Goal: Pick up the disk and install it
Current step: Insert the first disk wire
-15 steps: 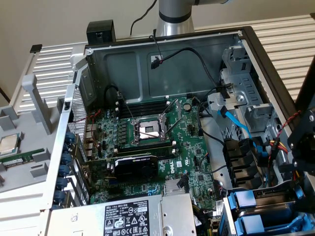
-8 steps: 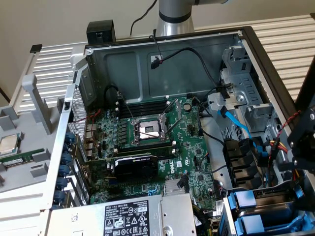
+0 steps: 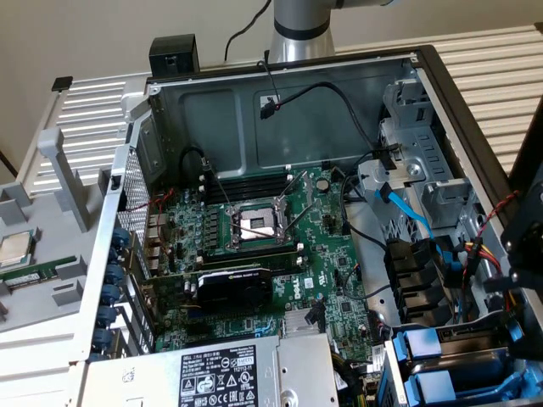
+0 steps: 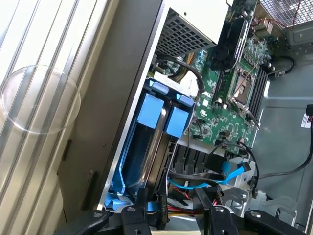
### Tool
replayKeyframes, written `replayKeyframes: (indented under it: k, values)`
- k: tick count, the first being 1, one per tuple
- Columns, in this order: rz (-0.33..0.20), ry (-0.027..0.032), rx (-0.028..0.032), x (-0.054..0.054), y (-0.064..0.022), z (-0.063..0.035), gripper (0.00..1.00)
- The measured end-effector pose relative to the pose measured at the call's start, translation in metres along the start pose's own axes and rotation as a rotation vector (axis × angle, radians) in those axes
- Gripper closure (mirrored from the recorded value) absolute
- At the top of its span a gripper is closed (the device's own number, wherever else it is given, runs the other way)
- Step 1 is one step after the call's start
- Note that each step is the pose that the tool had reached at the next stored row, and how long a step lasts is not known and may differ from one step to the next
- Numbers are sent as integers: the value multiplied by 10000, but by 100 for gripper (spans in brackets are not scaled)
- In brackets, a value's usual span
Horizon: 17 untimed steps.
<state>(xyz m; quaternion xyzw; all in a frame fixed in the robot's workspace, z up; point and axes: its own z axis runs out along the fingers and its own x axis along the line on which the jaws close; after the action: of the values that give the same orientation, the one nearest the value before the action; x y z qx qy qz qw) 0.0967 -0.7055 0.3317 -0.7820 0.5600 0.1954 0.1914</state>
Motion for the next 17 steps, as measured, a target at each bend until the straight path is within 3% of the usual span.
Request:
replayKeyframes:
  k: [4, 5, 6, 12, 17]
  values:
    - [28, -24, -49, 6, 0, 9, 53]
    - [38, -32, -66, 8, 0, 13, 60]
    - [50, -41, -87, 11, 0, 17, 60]
    - [175, -114, -281, 38, -4, 63, 60]
    - [180, -126, -315, 17, -16, 88, 60]
